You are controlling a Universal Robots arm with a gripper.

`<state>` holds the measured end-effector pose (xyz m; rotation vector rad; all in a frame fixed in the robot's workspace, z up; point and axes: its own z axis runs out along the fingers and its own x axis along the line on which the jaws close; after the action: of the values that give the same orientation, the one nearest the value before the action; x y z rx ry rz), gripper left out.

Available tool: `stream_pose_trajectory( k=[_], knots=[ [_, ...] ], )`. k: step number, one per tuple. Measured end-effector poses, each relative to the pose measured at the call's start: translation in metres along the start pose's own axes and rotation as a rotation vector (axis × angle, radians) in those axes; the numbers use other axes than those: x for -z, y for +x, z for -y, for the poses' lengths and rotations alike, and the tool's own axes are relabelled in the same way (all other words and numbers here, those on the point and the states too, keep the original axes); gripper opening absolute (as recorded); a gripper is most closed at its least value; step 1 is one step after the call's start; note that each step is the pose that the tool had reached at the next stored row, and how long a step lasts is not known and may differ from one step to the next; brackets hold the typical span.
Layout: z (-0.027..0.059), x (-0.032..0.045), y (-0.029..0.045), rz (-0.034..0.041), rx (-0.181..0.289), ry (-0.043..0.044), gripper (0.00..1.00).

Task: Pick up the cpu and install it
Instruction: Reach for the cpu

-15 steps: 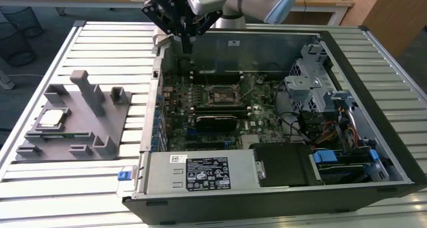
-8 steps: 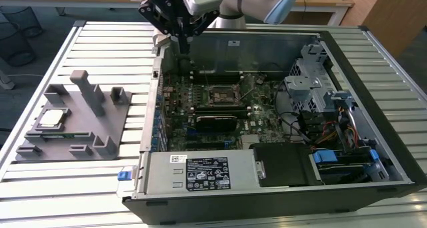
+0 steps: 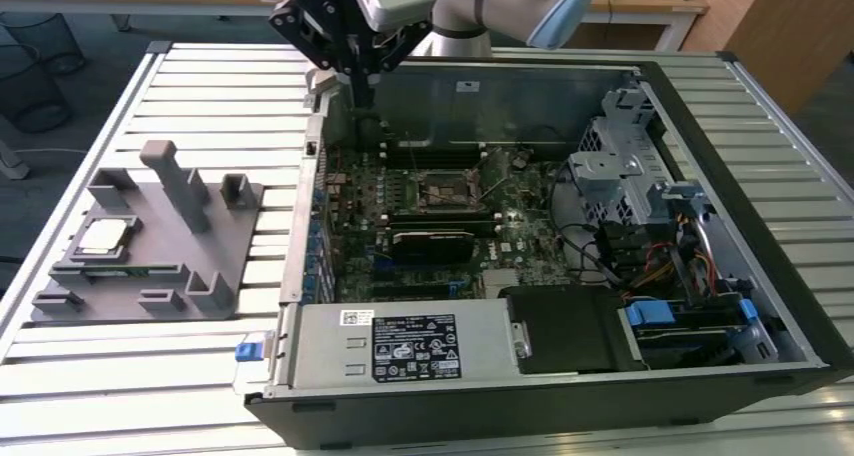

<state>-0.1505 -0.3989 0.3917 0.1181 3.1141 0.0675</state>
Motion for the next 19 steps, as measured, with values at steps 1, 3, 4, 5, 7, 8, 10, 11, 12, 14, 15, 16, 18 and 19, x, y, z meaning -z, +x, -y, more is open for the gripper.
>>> stream_pose_trajectory(
  k=[1,3,4,5,7,8,10,11,12,14,15,16,18,19],
  knots=[
    [0.0000,-0.0001,0.0005,-0.0001,0.000,-0.0001,0.11],
    [0.0001,-0.0002,0.0017,-0.0003,0.000,-0.0001,0.11],
    [0.0002,-0.0002,0.0022,-0.0003,0.000,0.0000,0.11],
    [0.0002,-0.0003,0.0029,-0.0005,0.000,0.0000,0.11],
    [0.0003,-0.0004,0.0040,-0.0006,0.000,0.0000,0.11],
    [0.0004,-0.0005,0.0047,-0.0007,0.000,0.0000,0.11],
    [0.0005,-0.0006,0.0061,-0.0008,0.000,0.0000,0.11],
    [0.0006,-0.0006,0.0068,-0.0008,0.000,0.0000,0.11],
    [0.0006,-0.0007,0.0076,-0.0009,0.000,0.0000,0.11],
    [0.0007,-0.0008,0.0091,-0.0009,0.000,0.0000,0.11],
    [0.0008,-0.0008,0.0099,-0.0010,0.000,0.0000,0.11],
    [0.0009,-0.0009,0.0107,-0.0010,0.000,0.0000,0.11],
    [0.0010,-0.0010,0.0121,-0.0011,0.000,0.0000,0.11],
    [0.0010,-0.0011,0.0127,-0.0011,0.000,-0.0001,0.11]
  ],
)
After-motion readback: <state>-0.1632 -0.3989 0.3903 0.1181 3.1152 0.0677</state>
